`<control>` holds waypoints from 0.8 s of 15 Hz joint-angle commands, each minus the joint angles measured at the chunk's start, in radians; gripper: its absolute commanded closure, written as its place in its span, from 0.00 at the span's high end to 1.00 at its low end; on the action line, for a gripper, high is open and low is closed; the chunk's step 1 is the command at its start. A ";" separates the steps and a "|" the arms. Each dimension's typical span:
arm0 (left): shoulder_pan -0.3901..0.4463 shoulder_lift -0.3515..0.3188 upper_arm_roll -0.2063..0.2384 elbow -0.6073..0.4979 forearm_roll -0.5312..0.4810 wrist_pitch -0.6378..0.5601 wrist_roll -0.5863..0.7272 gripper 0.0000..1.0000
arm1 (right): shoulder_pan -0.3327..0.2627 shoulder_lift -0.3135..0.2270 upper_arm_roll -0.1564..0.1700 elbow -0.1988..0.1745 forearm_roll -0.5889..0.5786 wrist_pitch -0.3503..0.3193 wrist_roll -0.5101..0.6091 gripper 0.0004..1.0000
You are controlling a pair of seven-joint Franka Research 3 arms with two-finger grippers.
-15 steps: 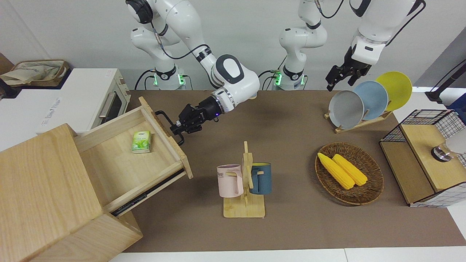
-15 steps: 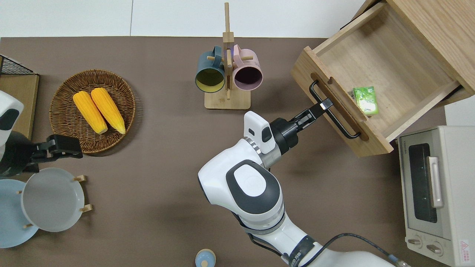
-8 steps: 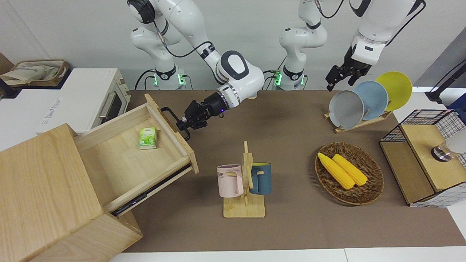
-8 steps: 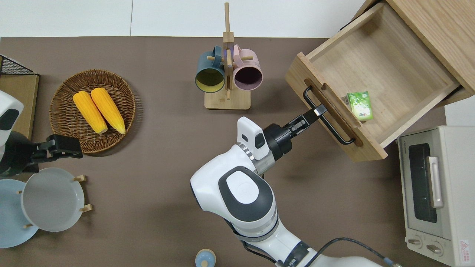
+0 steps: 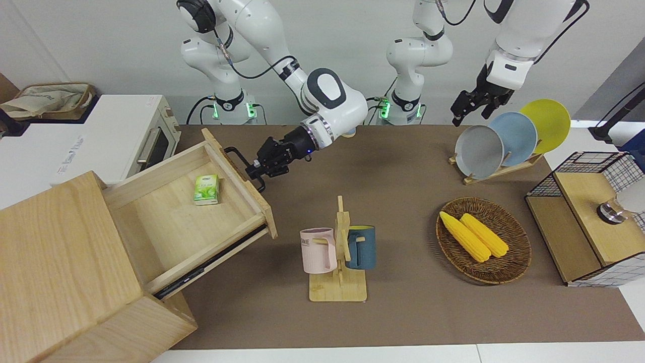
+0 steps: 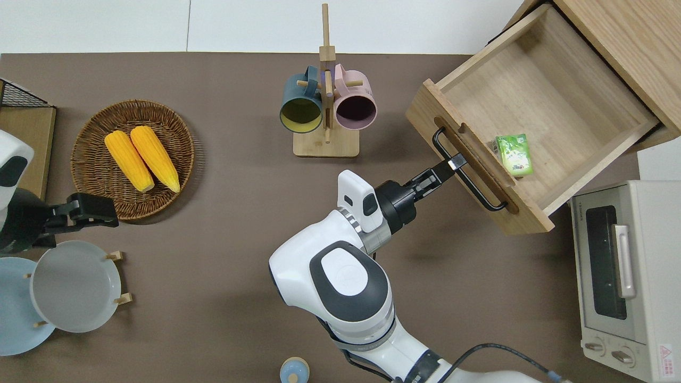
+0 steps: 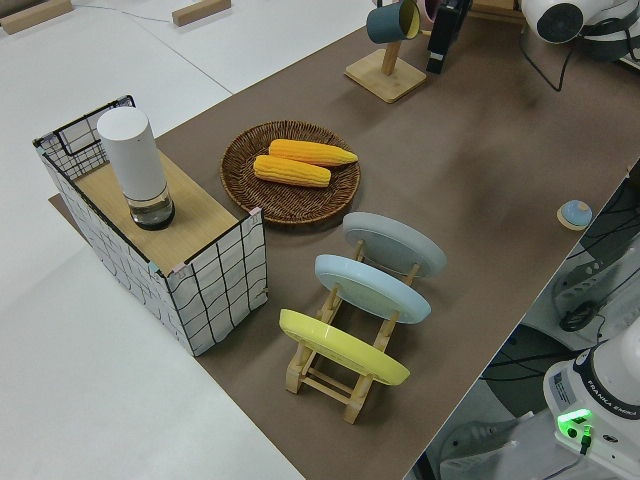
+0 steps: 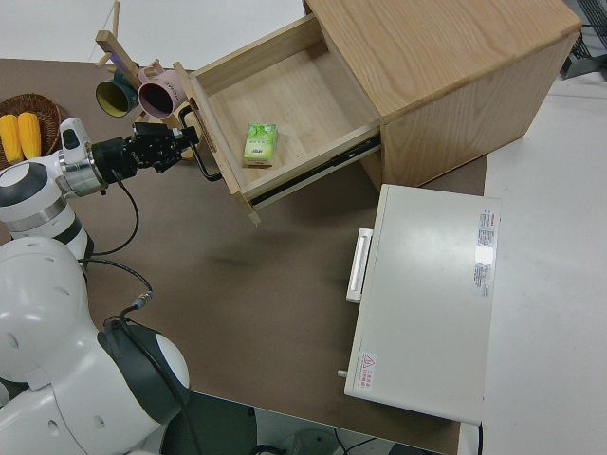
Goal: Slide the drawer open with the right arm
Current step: 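Open the right gripper and release the drawer handle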
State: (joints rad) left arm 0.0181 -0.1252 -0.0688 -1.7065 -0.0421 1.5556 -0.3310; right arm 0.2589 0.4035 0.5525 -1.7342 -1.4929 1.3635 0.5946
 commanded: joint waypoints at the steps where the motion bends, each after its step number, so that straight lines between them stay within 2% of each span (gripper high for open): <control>1: -0.001 -0.008 0.004 0.004 -0.001 -0.015 0.009 0.99 | 0.011 -0.017 0.017 0.027 -0.007 -0.050 -0.012 0.28; 3: -0.001 -0.008 0.004 0.004 -0.001 -0.015 0.009 0.99 | 0.010 -0.017 0.017 0.028 -0.010 -0.043 -0.012 0.62; 4: -0.001 -0.008 0.004 0.004 -0.001 -0.015 0.009 0.99 | 0.008 -0.015 0.017 0.028 -0.012 -0.043 -0.012 0.75; 5: -0.001 -0.008 0.004 0.004 -0.001 -0.017 0.009 0.99 | 0.008 -0.015 0.015 0.028 -0.012 -0.043 -0.012 0.98; 12: -0.001 -0.008 0.004 0.004 -0.001 -0.017 0.009 0.99 | 0.013 -0.017 0.026 0.028 0.006 -0.044 -0.013 0.99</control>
State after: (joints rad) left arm 0.0181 -0.1252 -0.0688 -1.7064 -0.0421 1.5556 -0.3310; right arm 0.2677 0.3927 0.5657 -1.7071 -1.4958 1.3355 0.5952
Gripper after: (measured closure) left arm 0.004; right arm 0.009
